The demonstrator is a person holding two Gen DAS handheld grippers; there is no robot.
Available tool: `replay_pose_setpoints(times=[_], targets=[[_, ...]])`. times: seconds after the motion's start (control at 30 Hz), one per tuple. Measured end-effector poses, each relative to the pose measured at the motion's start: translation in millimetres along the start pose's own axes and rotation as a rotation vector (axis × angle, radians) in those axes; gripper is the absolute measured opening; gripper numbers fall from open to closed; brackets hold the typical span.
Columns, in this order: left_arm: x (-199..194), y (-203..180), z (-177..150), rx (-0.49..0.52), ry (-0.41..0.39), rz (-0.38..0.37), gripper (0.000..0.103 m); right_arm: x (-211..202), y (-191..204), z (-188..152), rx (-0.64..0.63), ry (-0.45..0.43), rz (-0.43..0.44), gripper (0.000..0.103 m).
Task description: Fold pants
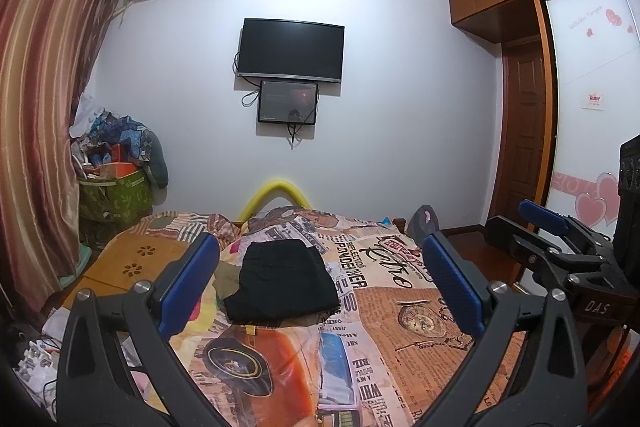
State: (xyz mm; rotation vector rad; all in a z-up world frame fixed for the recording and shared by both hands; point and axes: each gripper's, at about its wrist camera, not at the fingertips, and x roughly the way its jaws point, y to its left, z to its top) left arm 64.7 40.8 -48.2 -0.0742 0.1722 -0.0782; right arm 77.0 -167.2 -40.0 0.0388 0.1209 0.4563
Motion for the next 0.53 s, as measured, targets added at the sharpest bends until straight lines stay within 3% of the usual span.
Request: replay_pose_setpoints(times=[0.53], targets=[[3.6, 3.0, -2.7, -0.005, 0.015, -0.005, 0.103, 2.2, -2.3, -2.7, 0.002, 0.012, -0.001, 0.103]])
